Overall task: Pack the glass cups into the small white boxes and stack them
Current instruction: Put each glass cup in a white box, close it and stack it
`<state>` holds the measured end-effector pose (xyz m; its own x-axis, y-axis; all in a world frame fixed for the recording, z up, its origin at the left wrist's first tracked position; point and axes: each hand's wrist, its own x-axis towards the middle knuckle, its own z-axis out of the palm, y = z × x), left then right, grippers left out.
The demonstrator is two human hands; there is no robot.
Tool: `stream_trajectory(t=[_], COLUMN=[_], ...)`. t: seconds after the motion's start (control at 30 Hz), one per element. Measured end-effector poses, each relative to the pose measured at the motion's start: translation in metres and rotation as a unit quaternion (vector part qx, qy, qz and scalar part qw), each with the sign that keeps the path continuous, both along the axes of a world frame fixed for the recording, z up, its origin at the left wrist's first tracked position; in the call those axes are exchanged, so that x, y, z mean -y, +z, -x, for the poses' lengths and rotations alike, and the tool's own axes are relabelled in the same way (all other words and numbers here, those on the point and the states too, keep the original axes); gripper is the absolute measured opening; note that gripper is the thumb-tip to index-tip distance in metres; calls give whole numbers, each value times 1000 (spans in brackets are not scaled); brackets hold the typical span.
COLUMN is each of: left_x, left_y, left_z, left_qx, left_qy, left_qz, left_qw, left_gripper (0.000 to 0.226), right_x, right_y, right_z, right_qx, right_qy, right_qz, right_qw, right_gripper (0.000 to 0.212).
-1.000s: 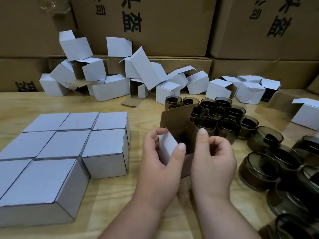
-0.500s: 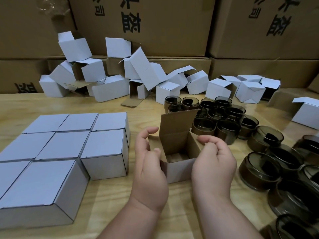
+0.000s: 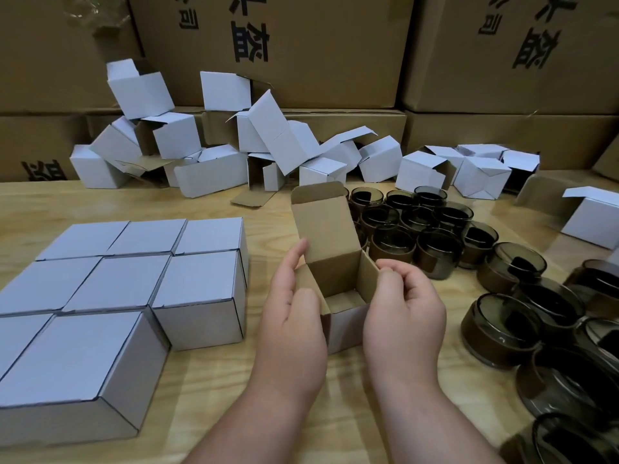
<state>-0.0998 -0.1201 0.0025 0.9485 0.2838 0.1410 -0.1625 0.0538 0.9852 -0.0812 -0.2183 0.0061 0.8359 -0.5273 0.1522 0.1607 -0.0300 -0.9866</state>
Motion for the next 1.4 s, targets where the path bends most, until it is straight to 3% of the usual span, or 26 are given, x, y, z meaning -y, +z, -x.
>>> stream_trajectory(t=[0.47, 0.7, 0.83, 1.1, 1.4], left_x=[5, 4, 3, 4, 6], left_y=[-3, -4, -5, -4, -3], left_z=[-1, 0, -1, 0, 2], left_qx=[13, 20, 13, 24, 22], left_qy=[31, 34, 34, 28, 29], left_qz=[-44, -56, -34, -23, -31], left_qw=[998, 998, 999, 999, 999], left_gripper=[60, 62, 66, 66, 65], right_x=[19, 18, 18, 20, 21], right_y=[1, -2, 0, -4, -2], right_z=[-13, -14, -13, -13, -16], right_qx=[-17, -7, -4, 16, 9], right_qy=[48, 75, 99, 88, 134], right_qz=[-11, 60, 89, 141, 113], right_qw=[999, 995, 991, 986, 984], right_gripper=[19, 37, 59, 61, 63])
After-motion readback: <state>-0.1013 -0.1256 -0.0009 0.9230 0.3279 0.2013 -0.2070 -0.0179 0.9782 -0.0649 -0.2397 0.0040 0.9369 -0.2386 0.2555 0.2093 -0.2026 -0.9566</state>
